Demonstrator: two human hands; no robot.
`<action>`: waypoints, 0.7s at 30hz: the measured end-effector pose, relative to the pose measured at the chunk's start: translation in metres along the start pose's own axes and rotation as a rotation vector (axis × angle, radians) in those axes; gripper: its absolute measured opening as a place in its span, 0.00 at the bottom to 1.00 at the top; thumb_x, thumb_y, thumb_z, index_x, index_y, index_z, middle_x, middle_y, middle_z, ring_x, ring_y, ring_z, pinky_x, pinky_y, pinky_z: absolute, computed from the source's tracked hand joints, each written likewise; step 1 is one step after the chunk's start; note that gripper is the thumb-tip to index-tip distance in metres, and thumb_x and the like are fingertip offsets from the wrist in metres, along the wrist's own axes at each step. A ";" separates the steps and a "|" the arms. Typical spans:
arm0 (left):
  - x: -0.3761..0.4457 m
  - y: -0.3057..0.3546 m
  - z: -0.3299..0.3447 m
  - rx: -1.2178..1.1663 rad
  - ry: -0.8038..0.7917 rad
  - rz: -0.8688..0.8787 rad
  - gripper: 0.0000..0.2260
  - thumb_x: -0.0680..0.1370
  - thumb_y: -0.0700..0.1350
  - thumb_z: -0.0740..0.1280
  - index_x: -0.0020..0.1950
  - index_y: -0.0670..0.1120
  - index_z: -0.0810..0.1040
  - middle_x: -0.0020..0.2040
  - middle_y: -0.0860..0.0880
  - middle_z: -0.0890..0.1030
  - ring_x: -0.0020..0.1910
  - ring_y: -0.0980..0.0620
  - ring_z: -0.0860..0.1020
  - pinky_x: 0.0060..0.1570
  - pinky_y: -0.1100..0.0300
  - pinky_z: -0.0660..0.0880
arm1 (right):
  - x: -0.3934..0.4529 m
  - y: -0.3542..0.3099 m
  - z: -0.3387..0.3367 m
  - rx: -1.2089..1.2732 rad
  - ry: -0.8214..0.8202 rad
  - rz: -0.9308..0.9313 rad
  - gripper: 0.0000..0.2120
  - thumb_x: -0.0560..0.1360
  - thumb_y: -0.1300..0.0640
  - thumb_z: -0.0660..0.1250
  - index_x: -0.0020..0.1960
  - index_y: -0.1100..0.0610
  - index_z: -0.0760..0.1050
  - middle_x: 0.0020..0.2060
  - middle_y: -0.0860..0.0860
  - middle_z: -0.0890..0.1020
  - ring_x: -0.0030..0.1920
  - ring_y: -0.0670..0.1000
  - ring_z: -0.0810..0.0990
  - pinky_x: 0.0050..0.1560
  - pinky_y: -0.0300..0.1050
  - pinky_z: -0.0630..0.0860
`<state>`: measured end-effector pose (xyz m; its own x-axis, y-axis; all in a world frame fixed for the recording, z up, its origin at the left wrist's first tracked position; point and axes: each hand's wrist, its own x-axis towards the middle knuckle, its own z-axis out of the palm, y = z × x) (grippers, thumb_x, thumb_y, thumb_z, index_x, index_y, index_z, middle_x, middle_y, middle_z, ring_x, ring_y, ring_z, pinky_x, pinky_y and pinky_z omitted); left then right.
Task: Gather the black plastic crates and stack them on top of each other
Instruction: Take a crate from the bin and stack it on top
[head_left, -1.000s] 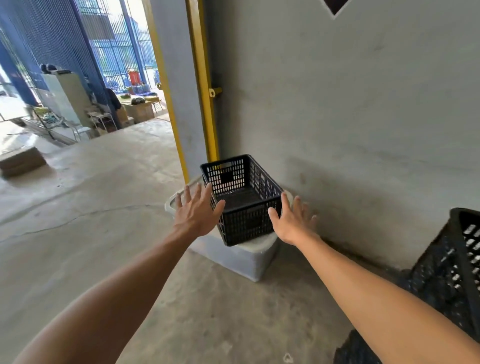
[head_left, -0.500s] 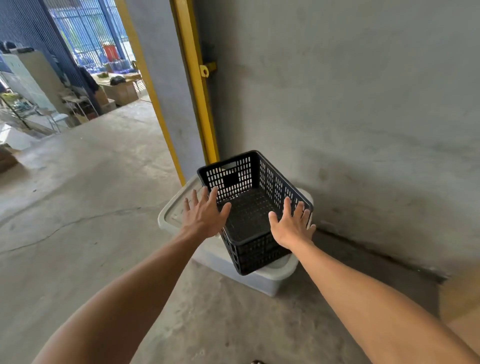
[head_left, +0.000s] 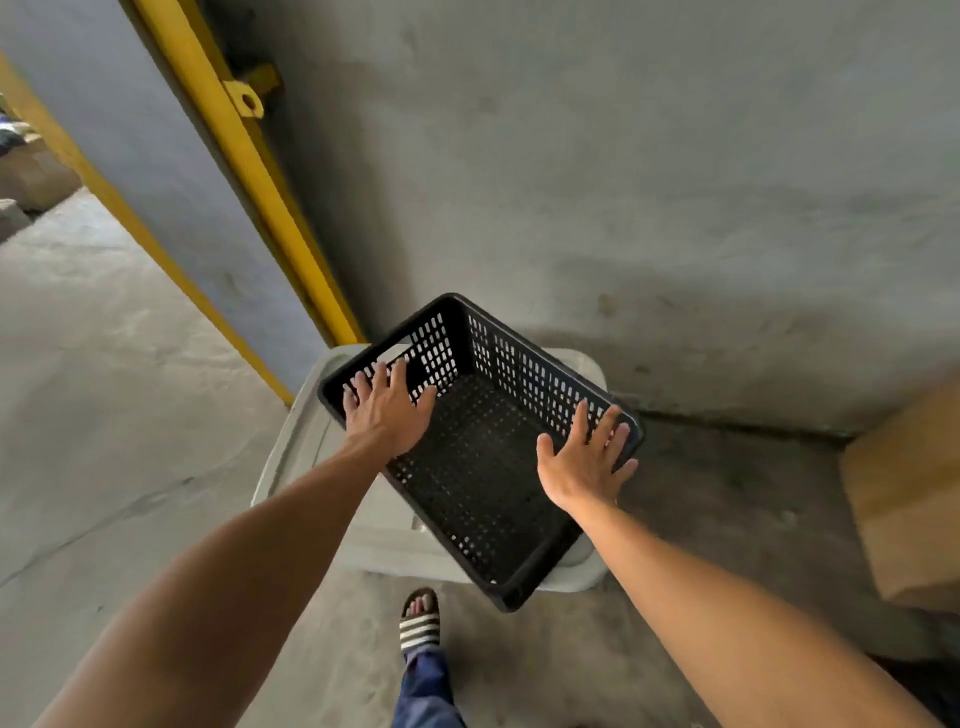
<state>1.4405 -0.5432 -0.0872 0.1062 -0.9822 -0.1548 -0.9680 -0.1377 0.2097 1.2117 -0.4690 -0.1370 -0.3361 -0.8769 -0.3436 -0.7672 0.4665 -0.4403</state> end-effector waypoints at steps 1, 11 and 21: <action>0.022 -0.006 0.004 0.005 -0.009 0.021 0.33 0.80 0.65 0.51 0.82 0.50 0.51 0.82 0.44 0.51 0.80 0.38 0.47 0.77 0.38 0.46 | 0.006 -0.002 0.007 -0.002 0.033 0.045 0.36 0.80 0.37 0.50 0.81 0.48 0.38 0.79 0.56 0.34 0.78 0.60 0.34 0.73 0.69 0.40; 0.203 -0.046 0.016 0.010 -0.185 0.181 0.34 0.80 0.63 0.54 0.81 0.47 0.52 0.81 0.42 0.56 0.79 0.36 0.52 0.75 0.36 0.53 | 0.021 -0.019 0.049 0.180 0.285 0.629 0.40 0.79 0.43 0.59 0.80 0.49 0.38 0.80 0.58 0.39 0.78 0.62 0.46 0.72 0.68 0.56; 0.267 -0.059 0.039 -0.227 -0.427 0.029 0.33 0.81 0.62 0.55 0.75 0.38 0.64 0.69 0.34 0.73 0.68 0.32 0.70 0.68 0.41 0.66 | 0.009 -0.007 0.092 0.754 0.510 0.984 0.26 0.79 0.51 0.64 0.74 0.58 0.62 0.68 0.62 0.70 0.62 0.64 0.75 0.62 0.57 0.73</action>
<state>1.5167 -0.7925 -0.1782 -0.0688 -0.8525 -0.5182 -0.8901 -0.1821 0.4177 1.2640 -0.4700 -0.2132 -0.8623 -0.0101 -0.5063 0.3404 0.7286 -0.5944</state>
